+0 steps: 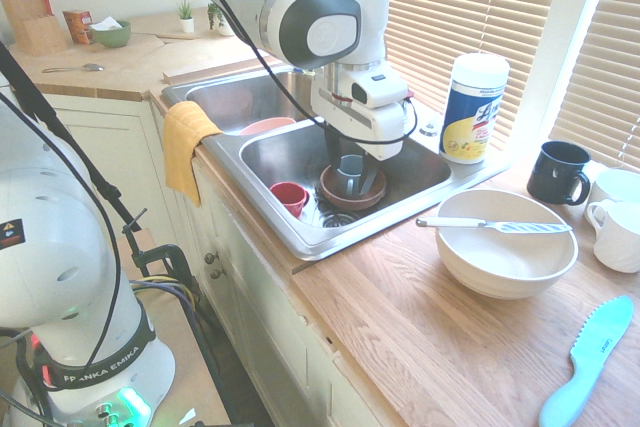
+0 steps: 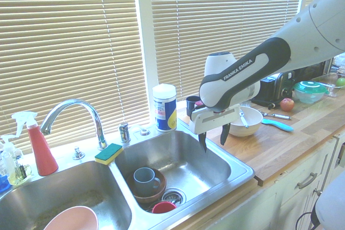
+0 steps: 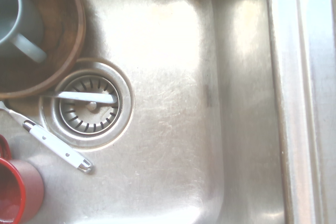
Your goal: Put the knife into the sink
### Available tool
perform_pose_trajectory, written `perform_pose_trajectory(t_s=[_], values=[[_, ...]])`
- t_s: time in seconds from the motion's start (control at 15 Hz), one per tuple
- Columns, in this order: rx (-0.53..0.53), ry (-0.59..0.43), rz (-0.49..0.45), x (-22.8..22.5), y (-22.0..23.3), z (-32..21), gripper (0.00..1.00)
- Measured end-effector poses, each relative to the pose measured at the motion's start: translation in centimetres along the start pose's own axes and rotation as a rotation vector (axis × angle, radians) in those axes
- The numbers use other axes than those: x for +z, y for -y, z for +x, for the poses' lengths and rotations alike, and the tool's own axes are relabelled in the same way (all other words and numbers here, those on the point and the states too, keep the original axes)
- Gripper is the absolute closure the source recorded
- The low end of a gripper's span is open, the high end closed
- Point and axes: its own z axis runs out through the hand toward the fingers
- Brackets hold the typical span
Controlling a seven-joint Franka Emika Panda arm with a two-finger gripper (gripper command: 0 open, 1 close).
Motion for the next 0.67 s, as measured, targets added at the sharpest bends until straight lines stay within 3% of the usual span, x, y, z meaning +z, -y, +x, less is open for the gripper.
perform_pose_trajectory(t_s=[0.33,0.67], values=[[0.063,-0.045,0.03,-2.2,0.8,1.4,0.0],[0.258,-0.133,0.011,-8.7,-1.5,8.0,0.0]])
